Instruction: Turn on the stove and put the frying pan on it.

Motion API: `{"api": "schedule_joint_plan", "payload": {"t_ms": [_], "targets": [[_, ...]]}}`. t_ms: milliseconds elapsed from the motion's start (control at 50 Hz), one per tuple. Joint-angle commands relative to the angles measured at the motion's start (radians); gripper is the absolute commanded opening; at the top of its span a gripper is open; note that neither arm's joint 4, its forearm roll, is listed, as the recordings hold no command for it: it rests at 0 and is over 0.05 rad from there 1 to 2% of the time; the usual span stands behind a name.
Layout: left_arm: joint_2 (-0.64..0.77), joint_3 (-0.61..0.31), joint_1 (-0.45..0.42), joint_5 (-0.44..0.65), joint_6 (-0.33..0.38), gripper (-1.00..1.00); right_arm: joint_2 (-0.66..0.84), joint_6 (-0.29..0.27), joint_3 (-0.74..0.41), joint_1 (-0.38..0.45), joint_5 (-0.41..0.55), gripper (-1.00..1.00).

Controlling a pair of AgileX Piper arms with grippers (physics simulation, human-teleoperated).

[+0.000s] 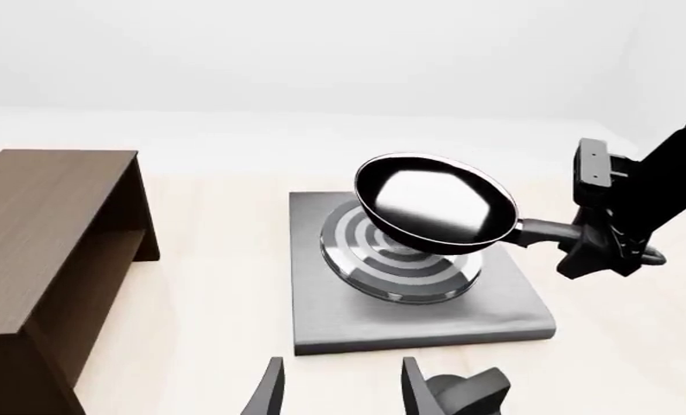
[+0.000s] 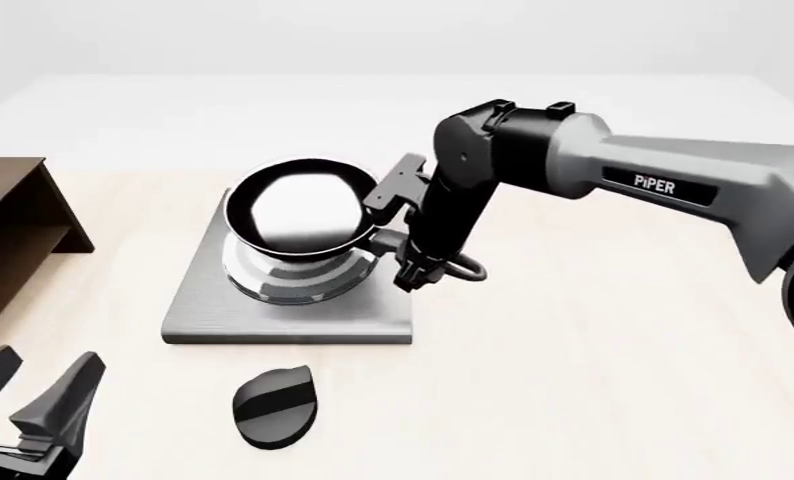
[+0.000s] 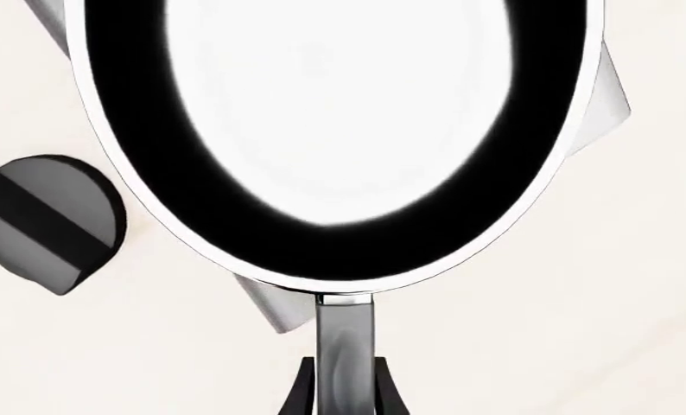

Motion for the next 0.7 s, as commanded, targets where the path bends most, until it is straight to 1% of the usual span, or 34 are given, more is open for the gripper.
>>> {"api": "schedule_joint_plan", "payload": {"t_ms": [20,240,260,300,420,700], "targets": [[0.000,0.000,0.001,-0.001,-0.003,1.00,0.006,0.017,-0.007,0.006,-0.026,-1.00],[0.000,0.000,0.001,-0.001,-0.004,1.00,0.031,0.020,0.004,0.011,-0.048,-1.00],[0.000,0.000,0.001,-0.001,-0.004,1.00,0.033,0.027,-0.004,0.016,-0.046,-1.00],[0.000,0.000,0.001,-0.002,-0.004,1.00,0.038,0.021,-0.004,0.011,-0.049,-1.00],[0.000,0.000,0.001,-0.001,-0.005,1.00,0.056,0.034,-0.007,0.021,-0.054,-1.00],[0.000,0.000,0.002,-0.003,-0.008,1.00,0.087,0.031,0.000,0.007,-0.071,-1.00]]}}
